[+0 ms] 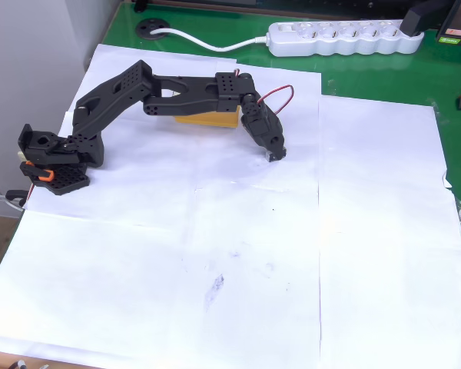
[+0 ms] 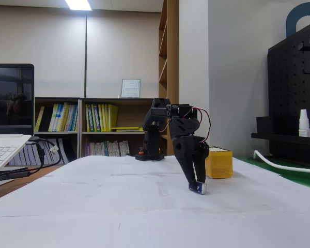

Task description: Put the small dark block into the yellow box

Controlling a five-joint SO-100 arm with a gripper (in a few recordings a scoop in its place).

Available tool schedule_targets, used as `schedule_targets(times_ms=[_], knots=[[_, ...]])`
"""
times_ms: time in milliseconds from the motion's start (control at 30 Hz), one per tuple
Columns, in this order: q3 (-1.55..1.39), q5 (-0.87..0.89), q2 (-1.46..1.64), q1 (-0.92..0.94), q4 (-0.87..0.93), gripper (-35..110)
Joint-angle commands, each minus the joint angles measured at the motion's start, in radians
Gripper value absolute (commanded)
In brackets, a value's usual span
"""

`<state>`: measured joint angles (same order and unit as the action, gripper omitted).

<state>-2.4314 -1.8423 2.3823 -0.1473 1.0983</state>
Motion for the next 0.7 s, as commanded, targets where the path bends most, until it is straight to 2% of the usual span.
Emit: schedule_targets(times_ms=[0,367,667], knots=[[-0.055,0.006,-0.091,-0.017,0.008,0],[-0.041,0.164,-0.238,-0.035,0.115,0],[0.04,0.235,-0.571,-0.074,0.15,0]])
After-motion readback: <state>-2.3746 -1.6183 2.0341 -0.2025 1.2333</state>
